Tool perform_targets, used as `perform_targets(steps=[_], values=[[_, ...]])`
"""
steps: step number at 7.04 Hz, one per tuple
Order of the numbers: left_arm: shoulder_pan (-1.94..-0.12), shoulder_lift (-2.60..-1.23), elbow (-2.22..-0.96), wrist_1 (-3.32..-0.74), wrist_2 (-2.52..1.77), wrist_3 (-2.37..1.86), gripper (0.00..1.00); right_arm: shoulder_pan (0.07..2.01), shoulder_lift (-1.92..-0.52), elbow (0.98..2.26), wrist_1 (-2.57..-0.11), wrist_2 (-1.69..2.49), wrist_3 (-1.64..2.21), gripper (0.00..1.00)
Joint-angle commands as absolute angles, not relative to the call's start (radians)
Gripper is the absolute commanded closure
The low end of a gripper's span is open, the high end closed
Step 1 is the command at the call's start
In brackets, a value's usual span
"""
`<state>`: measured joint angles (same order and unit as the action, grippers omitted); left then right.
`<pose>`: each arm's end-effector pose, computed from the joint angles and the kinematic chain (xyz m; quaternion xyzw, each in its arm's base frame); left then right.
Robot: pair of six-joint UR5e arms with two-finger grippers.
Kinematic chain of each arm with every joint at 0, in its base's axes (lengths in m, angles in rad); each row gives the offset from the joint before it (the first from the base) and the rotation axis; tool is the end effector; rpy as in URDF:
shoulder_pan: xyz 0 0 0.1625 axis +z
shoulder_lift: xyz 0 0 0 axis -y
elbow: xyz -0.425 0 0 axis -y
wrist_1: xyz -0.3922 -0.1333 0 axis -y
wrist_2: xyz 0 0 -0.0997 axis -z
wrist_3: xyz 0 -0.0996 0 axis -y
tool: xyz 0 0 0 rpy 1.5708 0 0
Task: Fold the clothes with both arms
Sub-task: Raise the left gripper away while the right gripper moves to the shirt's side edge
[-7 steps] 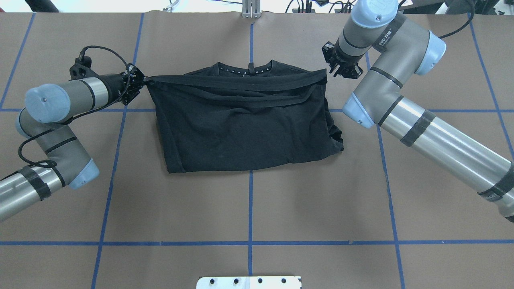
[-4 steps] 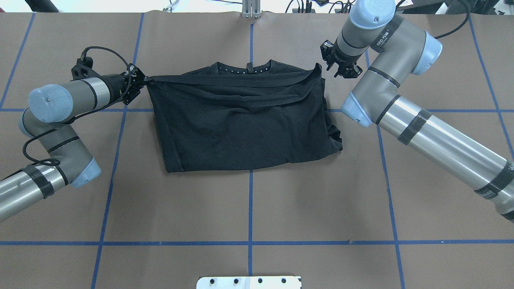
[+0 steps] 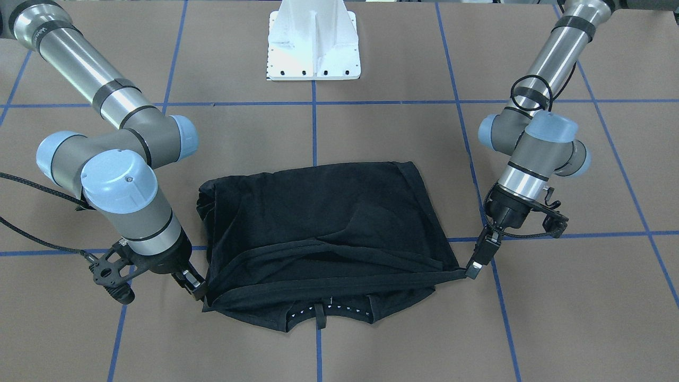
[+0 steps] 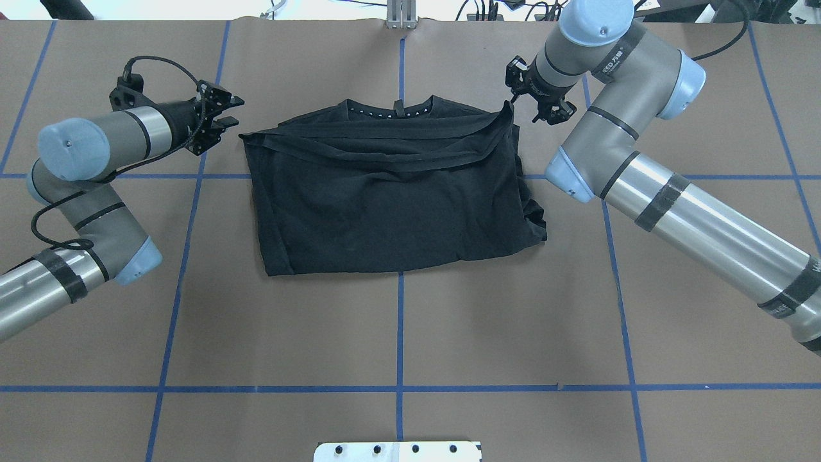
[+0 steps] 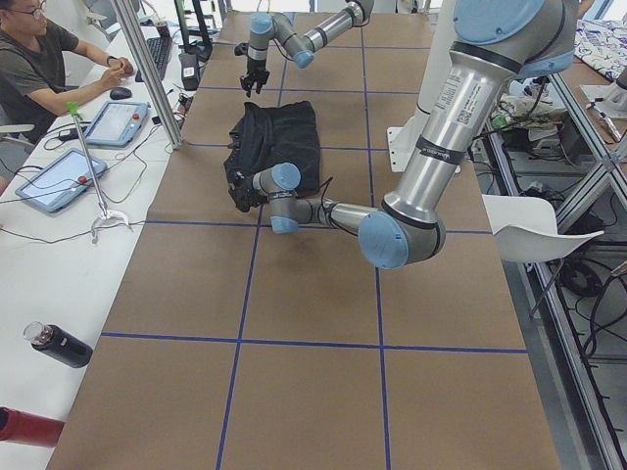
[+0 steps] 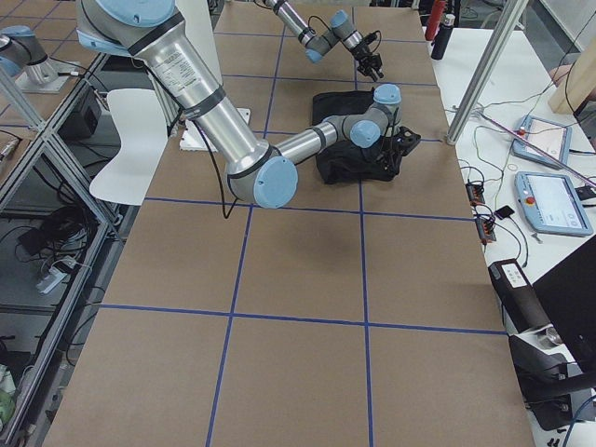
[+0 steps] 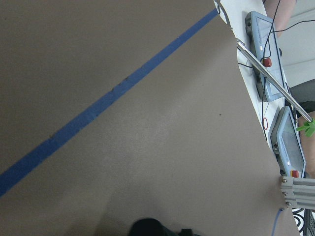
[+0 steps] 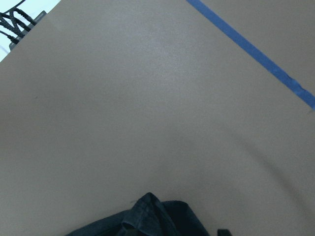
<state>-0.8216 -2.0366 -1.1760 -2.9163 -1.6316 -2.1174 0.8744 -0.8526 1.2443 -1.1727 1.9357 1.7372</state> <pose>0.3806 -0.5960 0.4312 0.0663 0.6472 -0.4644 0.6008 -0.4243 -0.6599 0.3275 -0.0259 -0.4129 0.3908 0.8223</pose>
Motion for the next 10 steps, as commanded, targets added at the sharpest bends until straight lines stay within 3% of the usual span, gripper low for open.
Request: perform_targets(steps=[1,4,5,9,10], values=[[-0.851,-2.049,-1.225,-2.915,-1.69,-2.149,0.0,0.852,-0.944,1.367,-1.103,1.933,1.801,0.21],[-0.851,-2.051,-1.227,-2.905,-1.687,-2.151,0.0,0.715,-1.214,1.715,-1.107,1.822,1.799,0.17],[-0.851,-2.051,-1.227,-2.907,-1.684,-2.151,0.0,0.665,-1.295,1.773,-1.106,1.768,1.789,0.17],[-0.851,-2.048,-1.226,-2.907,-1.677,-2.152,0.0,0.555,-1.333,1.787,-1.104,1.667,1.792,0.19],[-0.851,-2.046,-1.226,-2.908,-1.677,-2.152,0.0,0.542,-1.324,1.784,-1.104,1.666,1.796,0.3]])
